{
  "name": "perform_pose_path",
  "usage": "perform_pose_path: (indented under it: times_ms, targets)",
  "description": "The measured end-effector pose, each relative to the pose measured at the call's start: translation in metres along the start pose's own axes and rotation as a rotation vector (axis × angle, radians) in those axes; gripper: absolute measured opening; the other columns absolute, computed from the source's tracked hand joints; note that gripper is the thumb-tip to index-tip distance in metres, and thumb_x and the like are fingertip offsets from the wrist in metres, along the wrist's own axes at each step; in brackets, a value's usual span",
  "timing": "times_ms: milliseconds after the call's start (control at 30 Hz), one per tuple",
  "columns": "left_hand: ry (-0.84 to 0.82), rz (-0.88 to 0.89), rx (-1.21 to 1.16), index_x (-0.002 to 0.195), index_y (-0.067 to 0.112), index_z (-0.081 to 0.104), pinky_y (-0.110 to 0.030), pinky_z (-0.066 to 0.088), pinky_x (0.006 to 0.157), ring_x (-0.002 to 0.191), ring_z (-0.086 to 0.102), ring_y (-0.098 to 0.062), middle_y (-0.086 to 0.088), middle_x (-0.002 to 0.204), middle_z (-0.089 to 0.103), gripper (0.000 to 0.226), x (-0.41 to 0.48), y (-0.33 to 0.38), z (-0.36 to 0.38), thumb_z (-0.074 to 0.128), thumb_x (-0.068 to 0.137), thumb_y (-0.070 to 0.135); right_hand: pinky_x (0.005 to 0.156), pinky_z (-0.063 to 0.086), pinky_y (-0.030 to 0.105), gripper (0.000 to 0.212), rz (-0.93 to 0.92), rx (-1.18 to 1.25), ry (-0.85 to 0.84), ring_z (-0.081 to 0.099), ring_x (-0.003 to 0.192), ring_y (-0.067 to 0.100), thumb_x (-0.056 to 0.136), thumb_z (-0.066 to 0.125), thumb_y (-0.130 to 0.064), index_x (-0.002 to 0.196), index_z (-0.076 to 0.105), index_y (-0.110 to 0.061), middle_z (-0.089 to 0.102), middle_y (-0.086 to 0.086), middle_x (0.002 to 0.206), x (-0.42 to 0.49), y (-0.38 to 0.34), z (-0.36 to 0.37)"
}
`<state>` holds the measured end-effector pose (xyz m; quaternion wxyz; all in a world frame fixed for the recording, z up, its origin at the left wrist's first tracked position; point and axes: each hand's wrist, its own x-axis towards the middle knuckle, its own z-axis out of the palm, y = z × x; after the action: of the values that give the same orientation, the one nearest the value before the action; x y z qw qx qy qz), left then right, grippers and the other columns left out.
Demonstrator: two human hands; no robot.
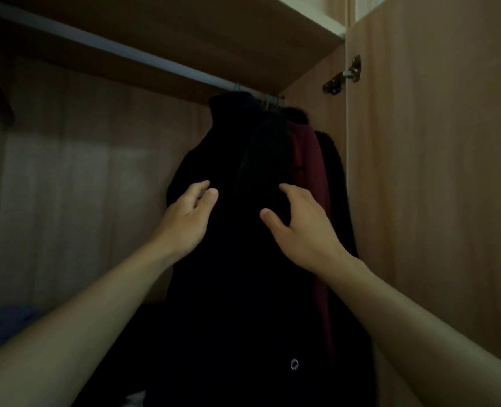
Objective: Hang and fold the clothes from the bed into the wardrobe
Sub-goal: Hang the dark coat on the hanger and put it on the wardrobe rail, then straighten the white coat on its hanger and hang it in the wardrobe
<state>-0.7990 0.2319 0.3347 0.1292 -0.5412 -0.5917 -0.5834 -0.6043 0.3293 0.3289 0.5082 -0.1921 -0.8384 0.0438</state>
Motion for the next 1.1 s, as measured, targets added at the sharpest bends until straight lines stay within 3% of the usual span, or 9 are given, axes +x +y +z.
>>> perform_pose_path:
  times_ms: [233, 367, 600, 767, 933, 1100]
  targets:
    - [-0.003, -0.080, -0.012, 0.140, 0.034, 0.047, -0.038, 0.038, 0.111, 0.126, 0.050, -0.010, 0.011, 0.138, 0.054, 0.072, -0.065, 0.047, 0.011, 0.036, 0.082, 0.074, 0.103, 0.029, 0.021, 0.063, 0.041, 0.139, 0.016, 0.039, 0.137, 0.014, 0.097, 0.051, -0.047, 0.150, 0.032, -0.020, 0.039, -0.001, 0.152, -0.059, 0.000, -0.062]
    - [-0.005, -0.126, -0.056, 0.140, 0.038, 0.046, -0.044, 0.039, 0.112, 0.128, 0.049, -0.007, 0.015, 0.138, 0.052, 0.078, -0.108, 0.087, 0.029, 0.035, 0.074, 0.080, 0.102, 0.029, 0.018, 0.061, 0.007, 0.198, 0.016, 0.038, 0.137, 0.009, 0.097, 0.049, -0.048, 0.150, 0.033, -0.021, 0.039, -0.004, 0.152, -0.097, 0.001, -0.103]
    - [-0.047, -0.146, -0.060, 0.143, 0.036, 0.044, -0.039, 0.037, 0.114, 0.132, 0.045, -0.002, 0.011, 0.144, 0.050, 0.052, -0.199, 0.156, 0.067, 0.038, 0.097, 0.059, 0.110, 0.036, 0.027, 0.060, 0.013, 0.302, -0.035, 0.039, 0.136, 0.004, 0.097, 0.049, -0.049, 0.149, 0.035, -0.024, 0.040, -0.009, 0.151, -0.170, 0.013, -0.160]
    - [-0.056, -0.188, -0.079, 0.141, 0.034, 0.046, -0.042, 0.038, 0.113, 0.131, 0.046, -0.005, 0.012, 0.142, 0.051, 0.055, -0.235, 0.188, 0.072, 0.037, 0.095, 0.063, 0.098, 0.032, 0.012, 0.058, 0.057, 0.315, -0.077, 0.040, 0.129, -0.002, 0.097, 0.048, -0.049, 0.148, 0.037, -0.024, 0.043, -0.011, 0.148, -0.207, 0.014, -0.189]
    - [-0.065, -0.195, -0.122, 0.137, 0.035, 0.049, -0.041, 0.040, 0.112, 0.128, 0.049, -0.003, 0.013, 0.137, 0.054, 0.046, -0.254, 0.215, 0.080, 0.038, 0.099, 0.056, 0.113, 0.037, 0.032, 0.059, 0.063, 0.312, -0.057, 0.039, 0.136, 0.003, 0.096, 0.048, -0.051, 0.148, 0.037, -0.025, 0.042, -0.010, 0.149, -0.231, 0.015, -0.218]
    - [-0.137, -0.177, -0.163, 0.141, 0.033, 0.047, -0.038, 0.041, 0.111, 0.128, 0.048, -0.001, 0.013, 0.138, 0.054, 0.051, -0.276, 0.230, 0.089, 0.036, 0.098, 0.058, 0.113, 0.038, 0.039, 0.060, 0.097, 0.245, -0.045, 0.042, 0.134, 0.005, 0.095, 0.047, -0.051, 0.147, 0.038, -0.023, 0.044, -0.008, 0.147, -0.249, 0.009, -0.235]
